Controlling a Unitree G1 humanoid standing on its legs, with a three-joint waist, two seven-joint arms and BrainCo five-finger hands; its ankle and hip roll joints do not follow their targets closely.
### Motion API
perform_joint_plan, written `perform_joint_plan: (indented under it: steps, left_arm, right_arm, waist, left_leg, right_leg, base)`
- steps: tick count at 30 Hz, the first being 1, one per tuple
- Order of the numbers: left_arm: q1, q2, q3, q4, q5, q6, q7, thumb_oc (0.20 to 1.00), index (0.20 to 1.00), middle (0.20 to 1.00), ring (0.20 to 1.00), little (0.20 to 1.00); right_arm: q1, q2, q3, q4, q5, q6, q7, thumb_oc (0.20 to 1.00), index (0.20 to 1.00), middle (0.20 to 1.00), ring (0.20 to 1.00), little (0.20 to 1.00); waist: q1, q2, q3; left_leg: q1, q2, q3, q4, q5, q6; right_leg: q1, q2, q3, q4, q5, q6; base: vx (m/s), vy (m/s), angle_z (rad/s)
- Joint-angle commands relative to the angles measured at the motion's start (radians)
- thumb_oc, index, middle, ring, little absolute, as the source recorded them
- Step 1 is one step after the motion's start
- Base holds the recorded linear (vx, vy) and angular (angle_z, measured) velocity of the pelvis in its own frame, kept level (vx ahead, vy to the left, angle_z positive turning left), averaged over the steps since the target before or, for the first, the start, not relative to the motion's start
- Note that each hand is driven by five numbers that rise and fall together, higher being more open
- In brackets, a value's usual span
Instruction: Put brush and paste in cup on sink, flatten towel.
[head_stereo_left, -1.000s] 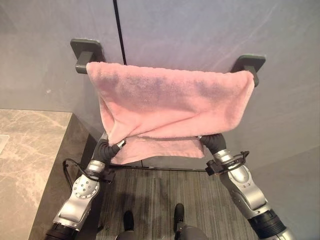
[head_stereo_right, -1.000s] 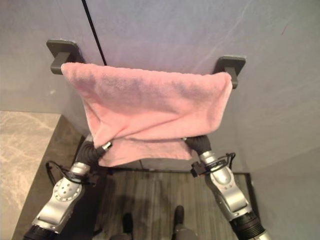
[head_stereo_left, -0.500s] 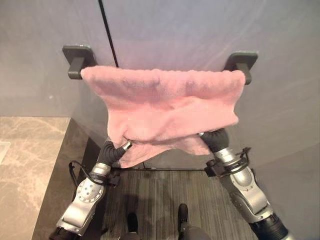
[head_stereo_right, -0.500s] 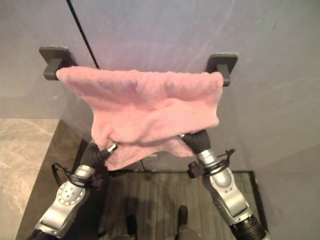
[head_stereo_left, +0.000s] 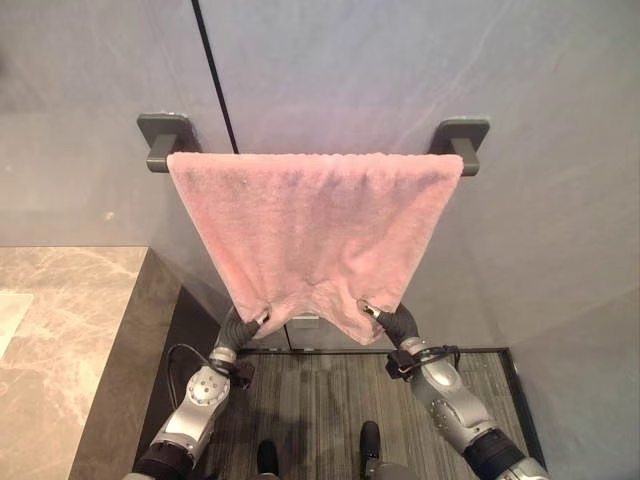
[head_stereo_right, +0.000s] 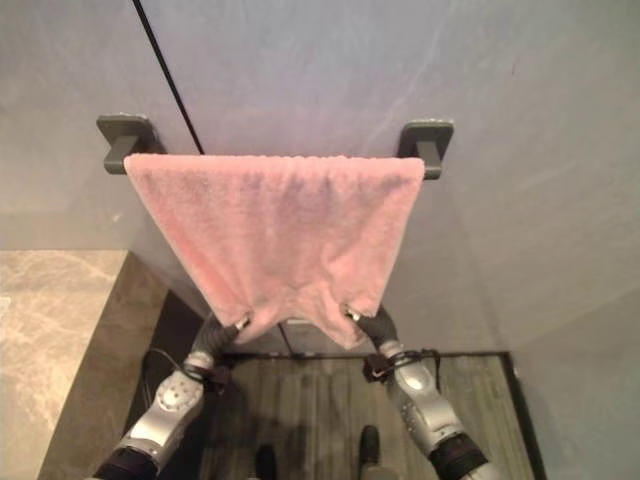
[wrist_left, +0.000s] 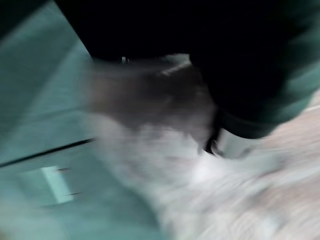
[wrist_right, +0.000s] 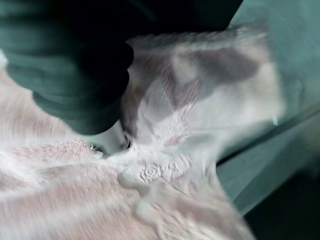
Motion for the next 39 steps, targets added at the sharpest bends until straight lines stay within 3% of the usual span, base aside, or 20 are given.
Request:
perform_joint_plan:
  steps: [1,9,10,13,14,17,18,20,39]
  left_arm:
    - [-0.013,0.016,-0.022,0.054,0.045,0.008,-0.014,1.0,1.0,1.0,1.0,1.0]
    - [-0.003,-0.011,-0.004,0.271,0.096,0.048,-0.054,1.0,1.0,1.0,1.0,1.0]
    - [0.006,-0.031,0.034,0.374,0.103,0.059,-0.058,1.0,1.0,1.0,1.0,1.0]
    - [0.03,-0.045,0.068,0.394,0.066,0.056,-0.05,1.0,1.0,1.0,1.0,1.0]
    - [0.057,-0.061,0.106,0.397,-0.007,0.048,-0.055,1.0,1.0,1.0,1.0,1.0]
    - [0.07,-0.083,0.126,0.417,-0.075,0.05,-0.057,1.0,1.0,1.0,1.0,1.0]
    - [0.068,-0.09,0.121,0.435,-0.074,0.052,-0.061,1.0,1.0,1.0,1.0,1.0]
    - [0.073,-0.095,0.116,0.424,-0.104,0.051,-0.088,1.0,1.0,1.0,1.0,1.0]
    - [0.11,-0.059,0.116,0.376,-0.028,0.046,-0.082,1.0,1.0,1.0,1.0,1.0]
  right_arm:
    - [-0.034,0.017,-0.008,-0.004,0.031,-0.002,0.031,1.0,1.0,1.0,1.0,1.0]
    - [0.005,-0.001,-0.089,0.21,-0.064,0.034,0.034,1.0,1.0,1.0,1.0,1.0]
    - [0.043,-0.037,-0.133,0.206,-0.246,0.042,-0.031,1.0,1.0,1.0,1.0,1.0]
    - [0.104,-0.037,-0.167,0.172,-0.224,0.034,-0.018,1.0,1.0,1.0,1.0,1.0]
    - [0.143,-0.04,-0.176,0.168,-0.279,0.024,-0.028,1.0,1.0,1.0,1.0,1.0]
    - [0.156,-0.028,-0.201,0.234,-0.265,0.031,-0.047,1.0,1.0,1.0,1.0,1.0]
    - [0.158,-0.003,-0.219,0.277,-0.152,0.032,-0.029,1.0,1.0,1.0,1.0,1.0]
    - [0.16,-0.003,-0.221,0.337,-0.122,0.044,-0.001,1.0,1.0,1.0,1.0,1.0]
    - [0.17,-0.021,-0.206,0.181,-0.12,0.022,0.0,1.0,1.0,1.0,1.0,1.0]
  waist:
    - [0.01,-0.036,0.021]
    - [-0.006,-0.026,0.003]
    - [-0.021,-0.022,-0.006]
    - [-0.029,-0.02,-0.014]
    - [-0.031,-0.018,-0.02]
    - [-0.034,-0.016,-0.021]
    - [-0.035,-0.016,-0.021]
    - [-0.037,-0.013,-0.019]
    - [-0.027,-0.023,-0.006]
  left_leg:
    - [0.023,-0.009,0.011,0.007,-0.017,-0.008]
    - [0.051,-0.005,0.02,0.007,-0.023,-0.009]
    - [0.062,0.0,0.024,0.007,-0.024,-0.014]
    - [0.059,0.004,0.027,0.007,-0.019,-0.02]
    - [0.055,0.006,0.028,0.007,-0.016,-0.019]
    - [0.057,0.012,0.033,0.007,-0.013,-0.019]
    - [0.061,0.013,0.035,0.007,-0.013,-0.02]
    - [0.061,0.01,0.034,0.007,-0.014,-0.021]
    - [0.049,-0.009,0.017,0.007,-0.015,-0.007]
  right_leg:
    - [0.052,-0.084,-0.001,0.003,-0.045,0.087]
    - [0.078,-0.082,-0.003,0.003,-0.051,0.085]
    - [0.086,-0.077,0.001,0.003,-0.054,0.084]
    - [0.086,-0.076,0.002,0.003,-0.052,0.085]
    - [0.08,-0.076,0.002,0.003,-0.05,0.086]
    - [0.078,-0.074,0.007,0.003,-0.048,0.085]
    - [0.08,-0.075,0.008,0.003,-0.047,0.085]
    - [0.084,-0.08,0.005,0.003,-0.048,0.084]
    - [0.082,-0.109,-0.002,0.003,-0.027,0.092]
  base:
    - [0.0,0.0,0.0]
    - [0.0,0.0,0.0]
    - [0.0,0.0,0.0]
    - [-0.01,-0.004,0.01]
    - [-0.06,-0.011,-0.02]
    - [-0.05,-0.01,-0.04]
    - [-0.04,-0.016,-0.09]
    - [-0.04,0.0,-0.1]
    - [-0.03,0.017,0.02]
